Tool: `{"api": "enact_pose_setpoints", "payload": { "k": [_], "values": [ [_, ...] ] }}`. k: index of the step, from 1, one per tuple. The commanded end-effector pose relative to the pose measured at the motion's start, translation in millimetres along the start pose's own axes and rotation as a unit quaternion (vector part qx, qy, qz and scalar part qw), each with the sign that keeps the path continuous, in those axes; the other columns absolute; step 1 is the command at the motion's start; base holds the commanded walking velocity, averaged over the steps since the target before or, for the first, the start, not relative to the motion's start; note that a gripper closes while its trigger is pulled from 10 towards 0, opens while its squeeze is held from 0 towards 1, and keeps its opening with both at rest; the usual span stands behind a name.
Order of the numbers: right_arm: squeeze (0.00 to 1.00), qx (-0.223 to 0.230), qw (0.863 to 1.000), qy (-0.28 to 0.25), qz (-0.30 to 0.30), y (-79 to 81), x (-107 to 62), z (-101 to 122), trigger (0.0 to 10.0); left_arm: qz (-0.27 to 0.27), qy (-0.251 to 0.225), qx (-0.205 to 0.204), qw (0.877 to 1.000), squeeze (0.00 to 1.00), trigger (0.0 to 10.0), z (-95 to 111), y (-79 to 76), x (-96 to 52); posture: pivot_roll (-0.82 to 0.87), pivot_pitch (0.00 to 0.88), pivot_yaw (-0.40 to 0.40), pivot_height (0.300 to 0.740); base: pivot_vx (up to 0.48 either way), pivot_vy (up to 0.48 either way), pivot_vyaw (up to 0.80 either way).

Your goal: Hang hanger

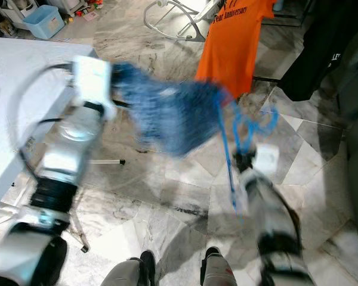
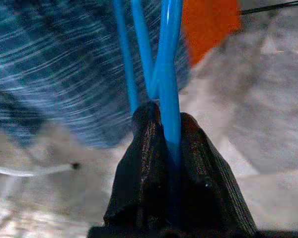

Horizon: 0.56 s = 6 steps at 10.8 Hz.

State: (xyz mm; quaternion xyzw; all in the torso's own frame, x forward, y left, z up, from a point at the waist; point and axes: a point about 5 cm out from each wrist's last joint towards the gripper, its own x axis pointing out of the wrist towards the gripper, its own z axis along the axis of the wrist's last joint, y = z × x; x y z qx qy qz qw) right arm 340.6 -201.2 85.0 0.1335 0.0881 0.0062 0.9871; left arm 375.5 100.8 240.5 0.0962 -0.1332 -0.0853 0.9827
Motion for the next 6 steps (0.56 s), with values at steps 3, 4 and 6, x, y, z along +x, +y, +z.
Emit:
{"api": "enact_pose_setpoints", "payload": {
  "k": [3,4,6],
  "values": [
    [0.0,0.057,0.995,0.033,0.075,43.0,1.8,-21.2,10.0,-0.037,-0.091,0.075,0.992,0.0,10.0,23.5,-25.2,7.5,-0.14,0.215,0.101,0.74,0.0,0.0,0.0],
    [0.0,0.042,0.994,0.041,0.088,49.2,0.0,-26.2,10.0,-0.04,-0.105,0.111,0.988,0.0,10.0,24.6,-26.0,9.7,-0.14,0.216,0.1,0.74,0.0,0.0,0.0],
    [0.0,-0.031,0.984,0.068,0.165,64.5,-13.0,-42.5,10.0,-0.032,-0.129,0.199,0.971,0.0,10.0,28.4,-14.6,20.9,-0.15,0.222,0.107,0.74,0.0,0.0,0.0]
  ]
}}
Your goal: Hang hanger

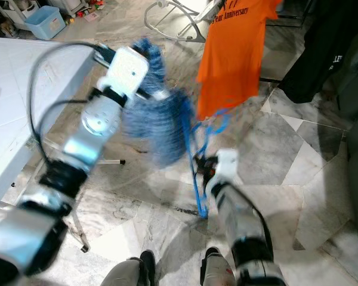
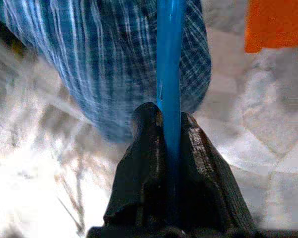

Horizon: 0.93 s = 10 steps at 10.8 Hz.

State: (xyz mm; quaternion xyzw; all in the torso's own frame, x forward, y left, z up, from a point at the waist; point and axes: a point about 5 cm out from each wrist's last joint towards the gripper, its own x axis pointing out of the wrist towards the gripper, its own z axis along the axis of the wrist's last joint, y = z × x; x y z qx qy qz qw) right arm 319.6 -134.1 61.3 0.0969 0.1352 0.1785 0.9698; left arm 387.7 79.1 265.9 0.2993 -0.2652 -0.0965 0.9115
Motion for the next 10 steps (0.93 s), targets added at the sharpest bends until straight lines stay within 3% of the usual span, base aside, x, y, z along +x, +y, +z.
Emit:
{"api": "enact_pose_setpoints", "payload": {
  "k": [1,2,3,5,6,9,10],
  "values": [
    [0.0,-0.046,0.998,0.021,0.037,11.1,-2.2,-7.0,10.0,0.011,-0.031,0.057,0.998,0.0,10.0,4.8,8.6,4.6,-0.16,0.225,0.111,0.74,0.0,0.0,0.0],
    [0.0,-0.076,0.994,0.04,0.074,16.0,-8.7,-13.3,10.0,0.029,-0.035,0.117,0.992,0.0,10.0,3.1,14.4,7.2,-0.16,0.225,0.115,0.74,0.0,0.0,0.0],
    [0.0,-0.126,0.983,0.056,0.123,22.4,-18.2,-18.1,10.0,0.035,-0.039,0.117,0.992,0.0,10.0,2.9,15.1,8.2,-0.16,0.228,0.117,0.74,0.0,0.0,0.0],
    [0.0,-0.171,0.98,0.048,0.095,18.7,-15.7,-14.8,10.0,0.018,-0.053,0.126,0.99,0.0,10.0,4.3,7.0,7.5,-0.16,0.23,0.118,0.74,0.0,0.0,0.0],
    [0.0,-0.177,0.98,0.011,0.089,23.9,-10.6,-1.8,10.0,-0.01,-0.07,0.162,0.984,0.0,10.0,4.9,-2.4,4.7,-0.16,0.231,0.121,0.74,0.0,0.0,0.0],
    [0.0,-0.2,0.978,-0.021,0.052,22.5,-7.4,12.6,10.0,-0.041,-0.059,0.177,0.982,0.0,10.0,-5.5,-5.0,0.1,-0.15,0.229,0.125,0.74,0.0,0.0,0.0],
    [0.0,-0.206,0.975,-0.039,0.066,27.9,-7.4,19.1,10.0,-0.061,-0.047,0.184,0.98,0.0,10.0,-13.9,-4.7,-3.6,-0.16,0.227,0.127,0.74,0.0,0.0,0.0]
  ]
}}
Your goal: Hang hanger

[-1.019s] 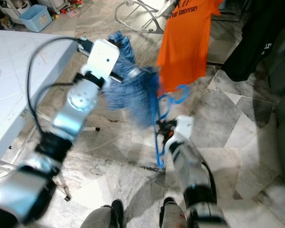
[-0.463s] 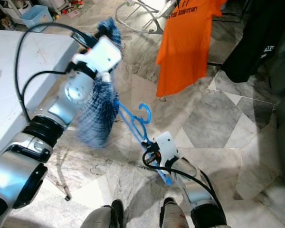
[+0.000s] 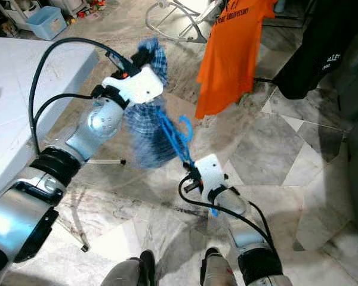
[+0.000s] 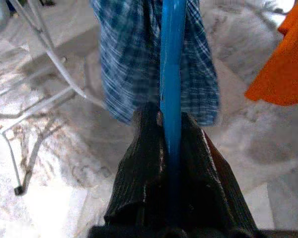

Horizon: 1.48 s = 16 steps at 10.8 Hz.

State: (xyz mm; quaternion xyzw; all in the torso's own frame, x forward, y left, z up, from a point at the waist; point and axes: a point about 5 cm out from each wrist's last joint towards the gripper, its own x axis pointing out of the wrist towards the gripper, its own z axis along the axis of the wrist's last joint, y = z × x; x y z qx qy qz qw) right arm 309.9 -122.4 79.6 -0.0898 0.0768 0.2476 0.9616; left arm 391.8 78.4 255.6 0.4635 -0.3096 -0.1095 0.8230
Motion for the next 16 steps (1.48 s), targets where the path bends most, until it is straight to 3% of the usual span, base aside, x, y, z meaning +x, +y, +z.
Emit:
{"api": "enact_pose_setpoints", "payload": {
  "k": [1,2,3,4,5,6,7,9,10,11,12,13,14,15,16],
  "values": [
    [0.0,-0.019,0.998,-0.024,0.049,12.6,0.7,10.3,10.0,-0.022,0.008,0.024,0.999,0.0,10.0,-9.3,-1.7,-5.4,-0.16,0.226,0.123,0.74,0.0,0.0,0.0],
    [0.0,-0.054,0.997,0.03,0.056,8.5,-2.8,-2.2,10.0,-0.031,0.041,0.066,0.997,0.0,10.0,-24.1,-0.7,-9.1,-0.16,0.223,0.121,0.74,0.0,0.0,0.0],
    [0.0,-0.061,0.993,0.093,0.031,-4.2,-9.8,-22.2,10.0,-0.024,0.086,0.08,0.993,0.0,10.0,-38.3,4.7,-12.4,-0.16,0.222,0.119,0.74,0.0,0.0,0.0],
    [0.0,-0.114,0.985,0.126,0.042,-9.7,-19.9,-32.6,10.0,-0.021,0.119,0.093,0.988,0.0,10.0,-49.3,7.1,-17.1,-0.16,0.223,0.122,0.74,0.0,0.0,0.0],
    [0.0,-0.132,0.976,0.157,0.067,-14.4,-32.1,-38.5,10.0,-0.024,0.165,0.09,0.982,0.0,10.0,-63.5,5.1,-26.0,-0.17,0.225,0.124,0.74,0.0,0.0,0.0],
    [0.0,-0.155,0.971,0.171,0.061,-26.2,-40.8,-36.8,10.0,-0.038,0.214,0.052,0.975,0.0,10.0,-77.5,-2.4,-38.1,-0.18,0.229,0.128,0.74,0.0,0.0,0.0],
    [0.0,-0.145,0.977,0.144,0.055,-34.2,-44.5,-27.4,10.0,-0.044,0.259,-0.016,0.965,0.0,10.0,-88.9,-14.3,-53.0,-0.19,0.231,0.13,0.74,0.0,0.0,0.0],
    [0.0,-0.123,0.984,0.097,0.085,-30.9,-49.0,-11.9,10.0,-0.033,0.292,-0.134,0.946,0.0,10.0,-94.0,-27.6,-64.5,-0.2,0.241,0.125,0.74,0.0,0.0,0.0],
    [0.0,-0.103,0.985,0.052,0.126,-29.8,-57.4,9.4,10.0,-0.005,0.304,-0.348,0.887,0.0,10.0,-91.7,-40.9,-68.2,-0.21,0.249,0.122,0.74,0.0,0.0,0.0],
    [0.0,-0.094,0.985,0.042,0.137,-32.0,-60.7,16.0,10.0,0.004,0.302,-0.381,0.874,0.0,10.0,-89.8,-43.7,-67.6,-0.21,0.253,0.119,0.74,0.0,0.0,0.0],
    [0.0,-0.098,0.984,0.052,0.141,-36.0,-65.3,17.6,10.0,0.021,0.295,-0.394,0.87,0.0,10.0,-86.1,-42.3,-62.7,-0.22,0.256,0.118,0.74,0.0,0.0,0.0],
    [0.0,-0.147,0.976,0.109,0.116,-47.4,-70.5,5.2,10.0,0.068,0.29,-0.419,0.858,0.0,10.0,-85.2,-28.0,-52.8,-0.22,0.257,0.119,0.74,0.0,0.0,0.0],
    [0.0,-0.181,0.964,0.182,0.065,-64.3,-77.7,-14.0,10.0,0.128,0.269,-0.428,0.853,0.0,10.0,-84.1,-1.0,-39.5,-0.23,0.259,0.125,0.74,0.0,0.0,0.0],
    [0.0,-0.183,0.952,0.235,0.064,-65.8,-87.4,-31.9,10.0,0.169,0.242,-0.432,0.852,0.0,10.0,-79.6,24.1,-27.2,-0.22,0.262,0.128,0.74,0.0,0.0,0.0],
    [0.0,-0.165,0.946,0.256,0.109,-49.9,-95.5,-43.7,10.0,0.194,0.215,-0.435,0.853,0.0,10.0,-72.9,45.9,-15.6,-0.22,0.266,0.138,0.74,0.0,0.0,0.0]
  ]
}}
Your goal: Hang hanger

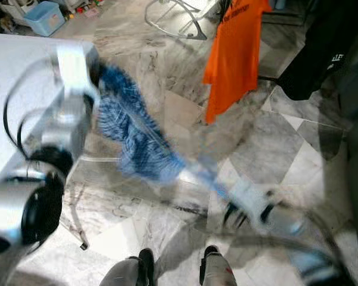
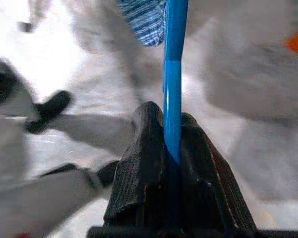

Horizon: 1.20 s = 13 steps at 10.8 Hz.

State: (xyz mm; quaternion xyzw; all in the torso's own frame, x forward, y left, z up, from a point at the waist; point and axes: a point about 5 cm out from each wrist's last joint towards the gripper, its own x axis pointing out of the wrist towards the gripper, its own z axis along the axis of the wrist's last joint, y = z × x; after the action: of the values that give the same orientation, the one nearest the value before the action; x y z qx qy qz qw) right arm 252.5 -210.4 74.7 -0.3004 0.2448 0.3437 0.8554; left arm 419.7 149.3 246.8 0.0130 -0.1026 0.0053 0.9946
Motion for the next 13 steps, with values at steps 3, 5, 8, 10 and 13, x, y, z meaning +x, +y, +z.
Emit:
{"api": "enact_pose_setpoints", "payload": {
  "k": [3,5,8,10,13],
  "values": [
    [0.0,0.031,0.998,-0.043,0.044,17.6,1.7,8.9,10.0,0.005,-0.005,0.029,1.0,0.0,10.0,4.1,-2.0,1.3,-0.23,0.263,0.154,0.74,0.0,0.0,0.0],
    [0.0,0.061,0.981,-0.18,-0.026,-6.1,-7.4,48.5,10.0,-0.021,0.048,0.085,0.995,0.0,10.0,-27.4,-15.2,-9.2,-0.23,0.265,0.157,0.74,0.0,0.0,0.0],
    [0.0,0.105,0.961,-0.255,-0.024,-10.3,-17.7,67.7,10.0,-0.005,0.075,0.118,0.99,0.0,10.0,-39.7,-16.2,-13.4,-0.24,0.27,0.151,0.74,0.0,0.0,0.0],
    [0.0,0.1,0.972,-0.21,-0.027,-8.5,-14.6,53.8,10.0,0.036,0.052,0.102,0.993,0.0,10.0,-25.5,-8.7,-7.7,-0.24,0.267,0.151,0.74,0.0,0.0,0.0],
    [0.0,0.067,0.997,-0.025,-0.031,1.1,-4.5,-3.2,10.0,0.093,0.01,0.064,0.994,0.0,10.0,5.8,3.9,2.9,-0.25,0.265,0.152,0.74,0.0,0.0,0.0]
  ]
}}
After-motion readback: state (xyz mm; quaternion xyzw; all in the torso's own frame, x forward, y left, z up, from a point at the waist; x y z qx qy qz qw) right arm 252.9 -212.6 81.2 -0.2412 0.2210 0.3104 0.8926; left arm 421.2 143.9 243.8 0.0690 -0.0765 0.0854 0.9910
